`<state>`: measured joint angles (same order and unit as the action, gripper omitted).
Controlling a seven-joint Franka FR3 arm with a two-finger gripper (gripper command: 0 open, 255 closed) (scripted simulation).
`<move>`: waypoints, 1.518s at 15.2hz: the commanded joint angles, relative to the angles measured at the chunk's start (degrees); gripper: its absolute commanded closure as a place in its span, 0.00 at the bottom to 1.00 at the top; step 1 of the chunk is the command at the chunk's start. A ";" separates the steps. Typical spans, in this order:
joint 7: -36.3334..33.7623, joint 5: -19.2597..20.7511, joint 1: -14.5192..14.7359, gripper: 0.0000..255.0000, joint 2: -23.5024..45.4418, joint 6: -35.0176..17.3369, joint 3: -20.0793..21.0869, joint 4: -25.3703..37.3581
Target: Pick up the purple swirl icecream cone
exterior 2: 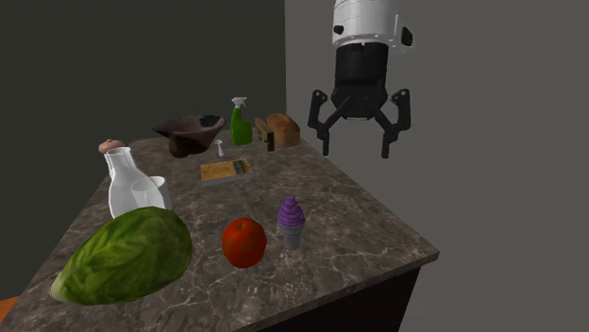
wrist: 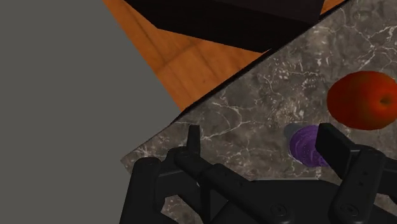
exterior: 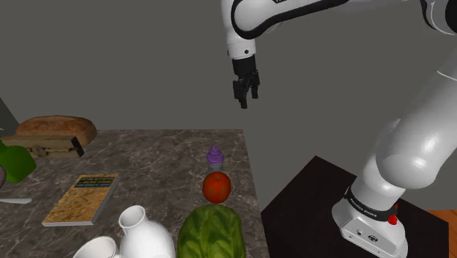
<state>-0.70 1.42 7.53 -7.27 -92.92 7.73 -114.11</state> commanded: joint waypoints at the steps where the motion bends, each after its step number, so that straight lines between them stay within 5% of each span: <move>1: 0.41 0.21 0.95 0.00 4.97 0.78 1.08 3.06; 13: 2.68 3.07 8.08 0.00 33.05 8.45 6.33 23.13; 23: 2.54 3.67 8.47 0.00 36.21 4.00 6.20 21.27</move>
<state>1.87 5.07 15.97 28.78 -88.76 13.93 -92.86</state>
